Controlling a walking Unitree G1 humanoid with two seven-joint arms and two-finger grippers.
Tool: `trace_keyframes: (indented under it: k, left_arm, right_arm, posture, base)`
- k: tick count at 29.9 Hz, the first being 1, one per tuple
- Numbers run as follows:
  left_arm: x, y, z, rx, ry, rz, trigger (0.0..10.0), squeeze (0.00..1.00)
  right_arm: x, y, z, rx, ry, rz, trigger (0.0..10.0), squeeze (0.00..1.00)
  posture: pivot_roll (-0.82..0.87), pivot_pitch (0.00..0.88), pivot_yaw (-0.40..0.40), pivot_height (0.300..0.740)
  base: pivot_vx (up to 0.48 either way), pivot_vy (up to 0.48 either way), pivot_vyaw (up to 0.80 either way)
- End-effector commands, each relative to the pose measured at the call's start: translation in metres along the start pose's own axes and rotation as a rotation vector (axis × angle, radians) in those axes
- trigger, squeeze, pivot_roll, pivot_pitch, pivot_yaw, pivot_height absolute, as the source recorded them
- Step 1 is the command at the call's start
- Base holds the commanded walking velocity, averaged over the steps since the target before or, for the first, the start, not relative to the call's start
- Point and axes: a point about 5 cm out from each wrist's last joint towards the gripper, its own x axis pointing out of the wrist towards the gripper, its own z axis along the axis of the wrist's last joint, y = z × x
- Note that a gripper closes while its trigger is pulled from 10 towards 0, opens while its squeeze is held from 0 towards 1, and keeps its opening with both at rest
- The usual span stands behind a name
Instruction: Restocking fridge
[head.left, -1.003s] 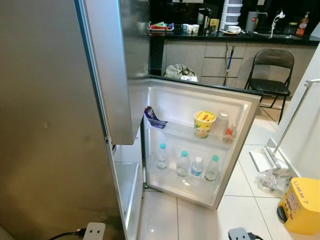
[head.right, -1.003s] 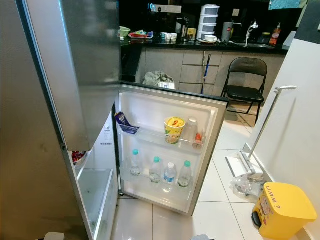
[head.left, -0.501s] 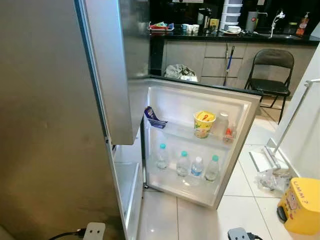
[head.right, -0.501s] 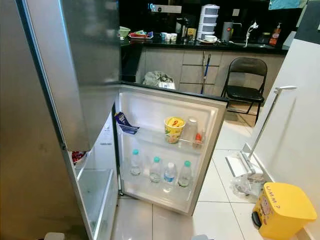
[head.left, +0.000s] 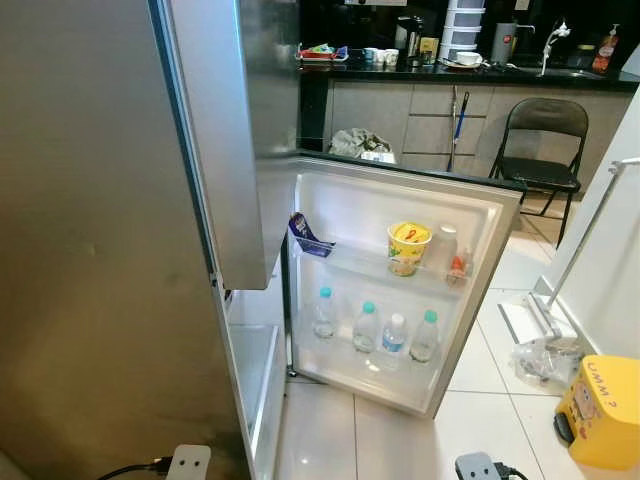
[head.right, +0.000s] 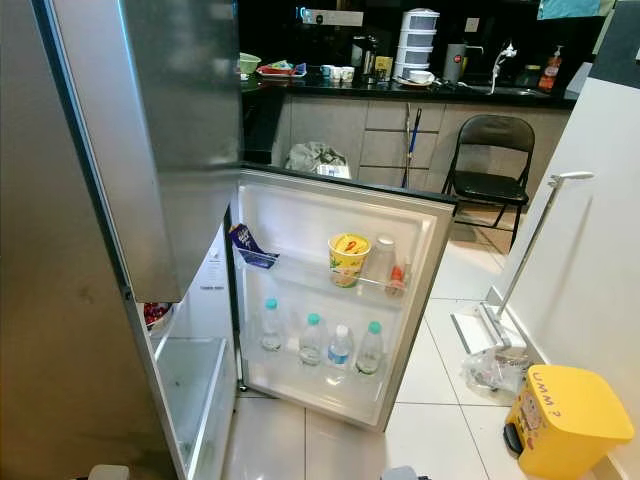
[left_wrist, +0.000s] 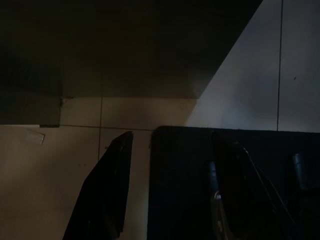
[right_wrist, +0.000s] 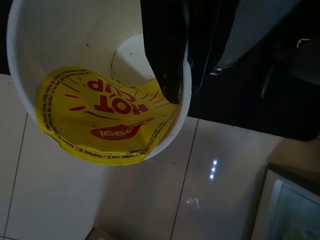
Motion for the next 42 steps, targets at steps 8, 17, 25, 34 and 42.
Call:
trace_keyframes:
  k: [8,17,25,34,42]
  left_arm:
    - [0.000,-0.004,-0.004,0.002,0.017,-0.011,10.0,0.00]
    - [0.000,-0.005,-0.003,0.002,0.015,-0.011,10.0,0.00]
    - [0.000,-0.005,-0.003,0.002,0.015,-0.011,10.0,0.00]
    - [0.000,-0.004,-0.003,0.006,0.014,-0.012,10.0,0.00]
    - [0.001,-0.005,0.002,0.009,0.003,-0.017,10.0,0.00]
  right_arm:
    - [-0.001,0.000,-0.003,0.003,0.009,-0.003,10.0,0.00]
    - [0.000,0.005,-0.004,0.001,0.010,0.003,10.0,0.00]
    - [0.000,0.005,-0.002,0.000,0.006,0.004,10.0,0.00]
    - [0.001,0.006,0.001,-0.003,-0.003,0.008,10.0,0.00]
    - [0.002,0.002,0.007,-0.013,-0.025,0.015,10.0,0.00]
  posture:
    - [0.01,0.060,-0.027,0.740]
    - [0.01,0.059,-0.029,0.740]
    - [0.01,0.060,-0.027,0.740]
    - [0.01,0.057,-0.027,0.740]
    - [0.01,0.049,-0.027,0.740]
  base:
    - [0.000,0.000,0.00]
    - [0.000,0.000,0.00]
    - [0.000,0.000,0.00]
    - [0.000,0.000,0.00]
    - [0.000,0.000,0.00]
